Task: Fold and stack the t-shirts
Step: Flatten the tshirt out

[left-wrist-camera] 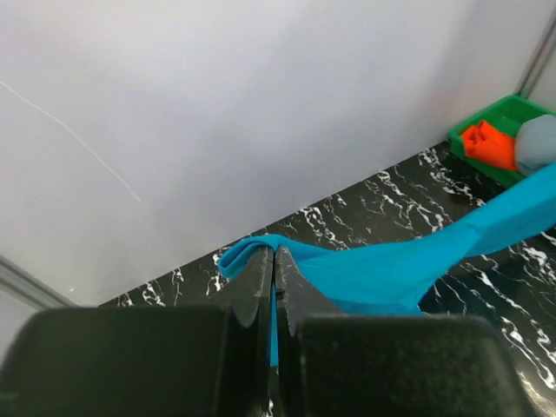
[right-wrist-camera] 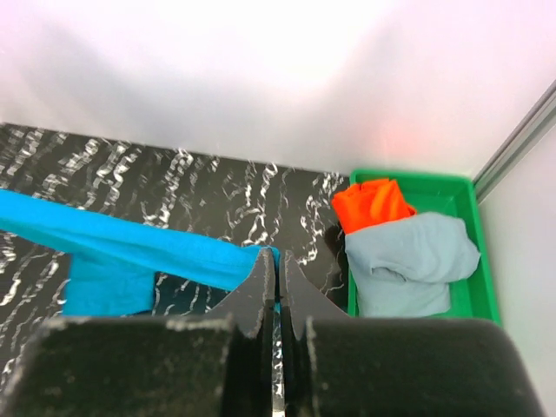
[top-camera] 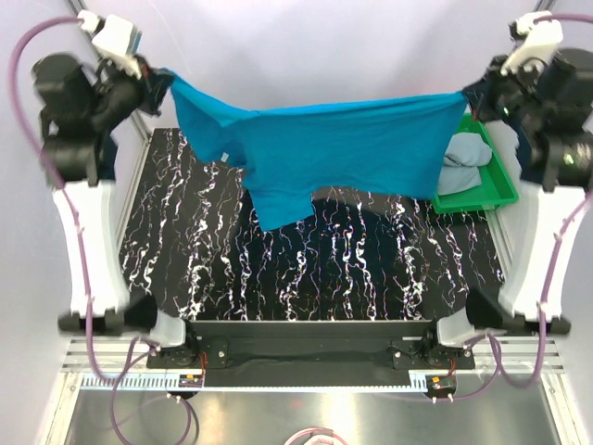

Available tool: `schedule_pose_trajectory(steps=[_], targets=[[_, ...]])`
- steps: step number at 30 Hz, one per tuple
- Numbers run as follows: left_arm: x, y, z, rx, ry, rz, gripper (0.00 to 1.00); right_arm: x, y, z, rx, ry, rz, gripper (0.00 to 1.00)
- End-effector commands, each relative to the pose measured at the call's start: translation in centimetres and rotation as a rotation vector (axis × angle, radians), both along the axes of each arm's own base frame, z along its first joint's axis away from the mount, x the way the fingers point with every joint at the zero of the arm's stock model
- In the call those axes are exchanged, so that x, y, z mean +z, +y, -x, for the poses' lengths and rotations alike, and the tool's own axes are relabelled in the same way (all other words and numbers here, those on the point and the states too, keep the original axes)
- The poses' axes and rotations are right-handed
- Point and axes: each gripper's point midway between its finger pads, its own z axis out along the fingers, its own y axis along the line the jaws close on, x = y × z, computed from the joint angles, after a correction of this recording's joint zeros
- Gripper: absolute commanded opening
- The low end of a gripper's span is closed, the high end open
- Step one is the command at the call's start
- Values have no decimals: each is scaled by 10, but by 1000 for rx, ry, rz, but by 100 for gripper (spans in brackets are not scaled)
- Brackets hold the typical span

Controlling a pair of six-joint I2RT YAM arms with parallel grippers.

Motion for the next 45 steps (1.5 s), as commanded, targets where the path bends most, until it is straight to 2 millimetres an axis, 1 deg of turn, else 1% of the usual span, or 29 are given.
schedule_pose_trajectory(steps=[1,2,4,5,7,10,12,13,15,16,20,23,24,26,27,28,29,30,32,34,35,36,38,39,40,41,42,44,45], targets=[[48,-4,66,1,-197,-44,0,24,8,59,24,-70,0,0],[58,-6,89,9,-236,-50,0,25,11,70,28,-70,-15,0],[49,-3,99,40,-217,-27,0,19,18,100,52,-58,-31,0],[57,-3,118,52,-253,-25,0,18,21,110,61,-57,-29,0],[57,1,131,84,-273,-22,0,11,23,136,61,-59,-23,0],[81,3,180,128,-389,-26,0,3,27,169,70,-68,-15,0],[88,5,196,149,-426,-45,0,-2,30,182,83,-72,-10,0],[100,9,209,183,-462,-38,0,-6,32,195,92,-76,-13,0],[111,12,230,215,-500,-44,0,-3,36,214,101,-111,-9,0],[125,14,247,236,-543,-37,0,2,37,223,103,-137,-4,0],[148,19,272,282,-604,-3,0,28,32,247,66,-244,32,0],[152,19,271,277,-616,-16,0,30,24,241,25,-255,54,0],[147,20,263,281,-599,-28,0,26,20,234,8,-243,48,0],[121,26,229,293,-503,-37,0,14,11,208,-42,-170,9,0],[108,28,215,298,-462,-49,0,4,7,186,-56,-108,-1,0],[80,28,188,278,-375,-71,0,-5,4,174,-68,-66,-1,0],[66,29,173,270,-335,-86,0,-14,1,162,-72,-32,11,0],[34,31,148,264,-253,-106,0,-28,-1,142,-71,25,19,0],[2,34,114,254,-173,-119,0,-56,-9,115,-92,96,40,0],[-49,37,68,234,-33,-128,0,-89,-14,81,-94,161,49,0],[-63,39,53,230,10,-127,0,-100,-15,69,-87,179,53,0],[-92,38,24,200,87,-131,0,-123,-16,46,-77,221,53,0],[-114,37,-9,178,132,-132,0,-149,-15,24,-57,273,47,0],[-115,36,-23,169,138,-132,0,-172,-12,4,-28,328,33,0],[-146,38,-54,162,208,-135,0,-189,-10,-5,-12,370,23,0],[-157,37,-69,154,227,-155,0,-203,-7,-14,12,403,14,0],[-175,37,-97,144,263,-166,0,-227,-4,-29,33,455,-2,0],[-198,35,-121,120,312,-188,0,-249,-2,-43,40,499,-31,0],[-211,36,-148,111,330,-197,0,-266,-2,-58,49,521,-40,0]])
